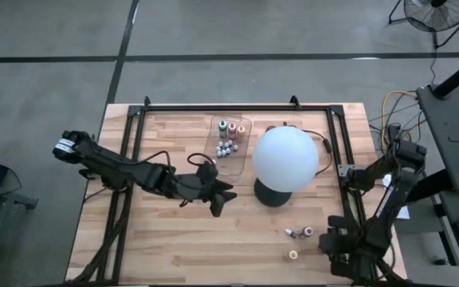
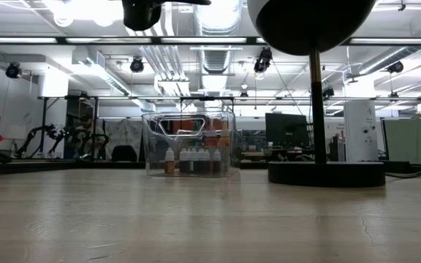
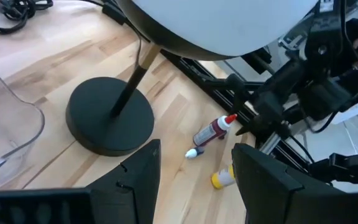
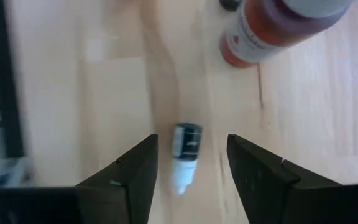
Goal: Pick & Place food coloring
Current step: Put the small black food coloring bottle into the transparent bin
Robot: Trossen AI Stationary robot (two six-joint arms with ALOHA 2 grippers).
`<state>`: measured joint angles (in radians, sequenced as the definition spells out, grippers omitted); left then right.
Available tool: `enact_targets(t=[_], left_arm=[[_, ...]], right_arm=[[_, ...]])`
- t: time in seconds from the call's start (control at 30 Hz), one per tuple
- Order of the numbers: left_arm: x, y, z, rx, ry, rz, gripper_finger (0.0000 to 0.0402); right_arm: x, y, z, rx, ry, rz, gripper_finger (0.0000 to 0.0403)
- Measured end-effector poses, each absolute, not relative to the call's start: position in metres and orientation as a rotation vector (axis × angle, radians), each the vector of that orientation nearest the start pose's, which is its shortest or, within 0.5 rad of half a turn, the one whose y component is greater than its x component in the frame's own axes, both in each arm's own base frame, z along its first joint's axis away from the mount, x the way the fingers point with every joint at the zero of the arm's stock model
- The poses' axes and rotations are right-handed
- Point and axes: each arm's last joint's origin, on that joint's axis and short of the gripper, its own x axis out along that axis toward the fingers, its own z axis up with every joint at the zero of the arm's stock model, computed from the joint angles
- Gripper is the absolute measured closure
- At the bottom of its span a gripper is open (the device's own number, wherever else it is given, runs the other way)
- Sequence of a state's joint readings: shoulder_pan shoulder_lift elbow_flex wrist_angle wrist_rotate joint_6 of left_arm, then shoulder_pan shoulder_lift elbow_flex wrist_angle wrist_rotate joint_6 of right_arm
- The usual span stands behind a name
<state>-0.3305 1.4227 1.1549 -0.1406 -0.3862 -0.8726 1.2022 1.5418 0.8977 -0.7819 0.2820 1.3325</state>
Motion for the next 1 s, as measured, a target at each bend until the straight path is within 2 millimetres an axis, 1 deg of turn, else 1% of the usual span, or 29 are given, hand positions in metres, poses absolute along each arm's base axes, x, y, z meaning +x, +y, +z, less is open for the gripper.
enact_targets(t=[0.07,0.3,0.47,0.67,0.8,1.0], left_arm=[[0.306,-0.094,0.32,-0.718,0.331,0.216,0.0232],[0.306,-0.094,0.32,-0.712,0.333,0.213,0.0232],[0.306,-0.094,0.319,-0.708,0.339,0.214,0.0232],[0.306,-0.093,0.319,-0.699,0.346,0.216,0.0232],[0.306,-0.093,0.319,-0.698,0.348,0.217,0.0232],[0.306,-0.094,0.318,-0.7,0.354,0.208,0.0232]], right_arm=[[0.1,0.241,0.165,0.124,1.271,-0.096,0.022],[0.1,0.25,0.148,0.072,1.299,-0.127,0.0223],[0.102,0.254,0.148,0.071,1.299,-0.11,0.0222],[0.103,0.255,0.148,0.081,1.3,-0.109,0.0227],[0.109,0.257,0.147,0.098,1.29,-0.08,0.0227],[0.115,0.256,0.139,0.096,1.299,-0.114,0.0228]])
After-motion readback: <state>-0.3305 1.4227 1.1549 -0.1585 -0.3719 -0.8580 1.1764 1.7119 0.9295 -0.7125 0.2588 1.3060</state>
